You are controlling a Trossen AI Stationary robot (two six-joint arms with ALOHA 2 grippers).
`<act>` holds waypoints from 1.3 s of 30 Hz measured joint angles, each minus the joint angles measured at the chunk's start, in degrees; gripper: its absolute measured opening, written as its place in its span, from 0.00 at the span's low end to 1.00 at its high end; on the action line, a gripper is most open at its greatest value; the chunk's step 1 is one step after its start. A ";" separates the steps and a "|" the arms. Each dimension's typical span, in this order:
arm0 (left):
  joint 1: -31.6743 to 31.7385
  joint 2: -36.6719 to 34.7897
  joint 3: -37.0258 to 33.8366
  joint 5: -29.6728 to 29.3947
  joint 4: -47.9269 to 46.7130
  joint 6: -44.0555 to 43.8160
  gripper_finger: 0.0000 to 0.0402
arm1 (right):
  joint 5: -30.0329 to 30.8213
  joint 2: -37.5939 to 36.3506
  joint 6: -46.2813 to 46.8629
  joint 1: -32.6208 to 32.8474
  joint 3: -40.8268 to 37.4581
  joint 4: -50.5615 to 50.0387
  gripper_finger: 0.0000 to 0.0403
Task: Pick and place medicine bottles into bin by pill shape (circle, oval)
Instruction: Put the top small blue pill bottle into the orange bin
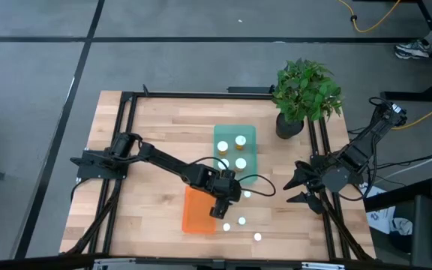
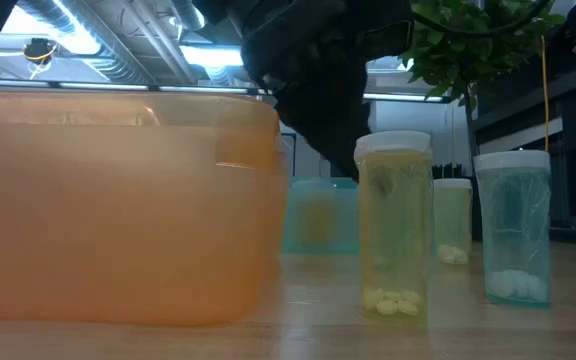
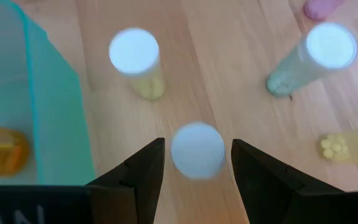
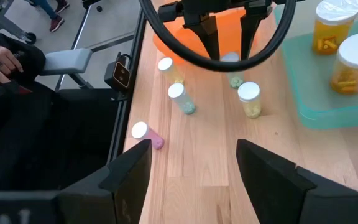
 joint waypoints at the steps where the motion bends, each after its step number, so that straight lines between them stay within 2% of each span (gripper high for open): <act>1: -0.03 0.00 0.00 0.02 -0.28 0.00 0.44 | 0.00 0.00 0.00 0.02 0.00 0.00 0.59; 18: -0.01 0.00 0.00 -0.28 0.73 0.05 0.43 | 0.00 0.00 0.00 0.01 0.00 0.00 0.59; 23: -0.08 0.00 0.00 -0.30 0.66 0.06 0.38 | 0.00 0.00 0.00 0.02 0.00 0.00 0.59; 32: -0.14 -0.09 0.00 -0.69 0.79 0.03 0.23 | 0.00 0.00 0.00 0.00 0.00 -0.01 0.59; 39: -1.03 -3.29 -0.10 -4.80 -1.99 0.09 0.22 | -0.01 -0.01 0.00 0.02 0.00 -0.04 0.59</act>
